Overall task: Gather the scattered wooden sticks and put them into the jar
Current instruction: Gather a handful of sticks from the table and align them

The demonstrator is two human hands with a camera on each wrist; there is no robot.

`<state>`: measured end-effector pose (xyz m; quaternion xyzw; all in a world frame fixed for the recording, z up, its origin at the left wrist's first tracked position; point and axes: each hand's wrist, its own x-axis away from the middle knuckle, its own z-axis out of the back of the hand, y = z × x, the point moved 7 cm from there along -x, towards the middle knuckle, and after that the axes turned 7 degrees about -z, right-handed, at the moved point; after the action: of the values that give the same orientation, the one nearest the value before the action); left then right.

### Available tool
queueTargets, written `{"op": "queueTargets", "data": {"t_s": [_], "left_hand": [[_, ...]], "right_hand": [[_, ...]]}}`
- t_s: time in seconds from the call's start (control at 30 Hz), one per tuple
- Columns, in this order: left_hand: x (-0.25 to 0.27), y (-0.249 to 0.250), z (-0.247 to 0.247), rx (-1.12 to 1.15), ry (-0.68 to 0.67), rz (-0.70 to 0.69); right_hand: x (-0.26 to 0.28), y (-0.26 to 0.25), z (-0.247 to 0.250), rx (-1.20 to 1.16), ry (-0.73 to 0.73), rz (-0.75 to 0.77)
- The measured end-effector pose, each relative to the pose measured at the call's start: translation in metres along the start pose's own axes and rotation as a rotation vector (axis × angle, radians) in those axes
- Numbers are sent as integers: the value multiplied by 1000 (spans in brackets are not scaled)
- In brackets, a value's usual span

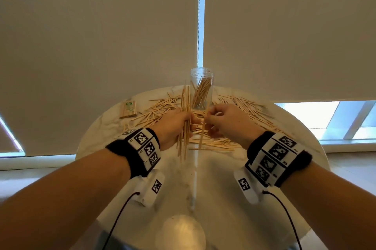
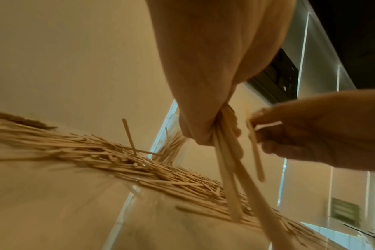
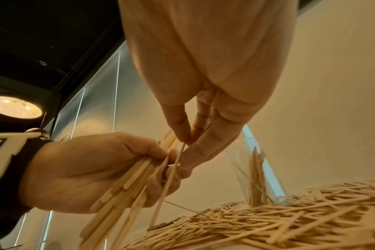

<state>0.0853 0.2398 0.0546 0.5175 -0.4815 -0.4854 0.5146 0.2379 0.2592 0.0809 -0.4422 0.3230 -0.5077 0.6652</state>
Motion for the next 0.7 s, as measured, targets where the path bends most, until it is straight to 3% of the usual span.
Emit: {"op": "queueTargets", "data": {"t_s": [0.2,0.33,0.4,0.5,0.57,0.7], "left_hand": [[7,1,-25,119,27,-96],[6,1,-20,163,30,-125],[2,9,-11,257,92,-153],[-6,17,1,444,178,-167],[-7,17,0,480,178,-164],[-1,8,-17,444,60,-119]], "right_hand": [[-13,-25,-6,193,162,154],[-11,-32,-4,317,138,189],[-7,-23,-10,336,17,103],[13,5,-43,605,-349,-77],[21,14,-55,480,-454,-115],[16,8,-55,98,-355,-117]]}}
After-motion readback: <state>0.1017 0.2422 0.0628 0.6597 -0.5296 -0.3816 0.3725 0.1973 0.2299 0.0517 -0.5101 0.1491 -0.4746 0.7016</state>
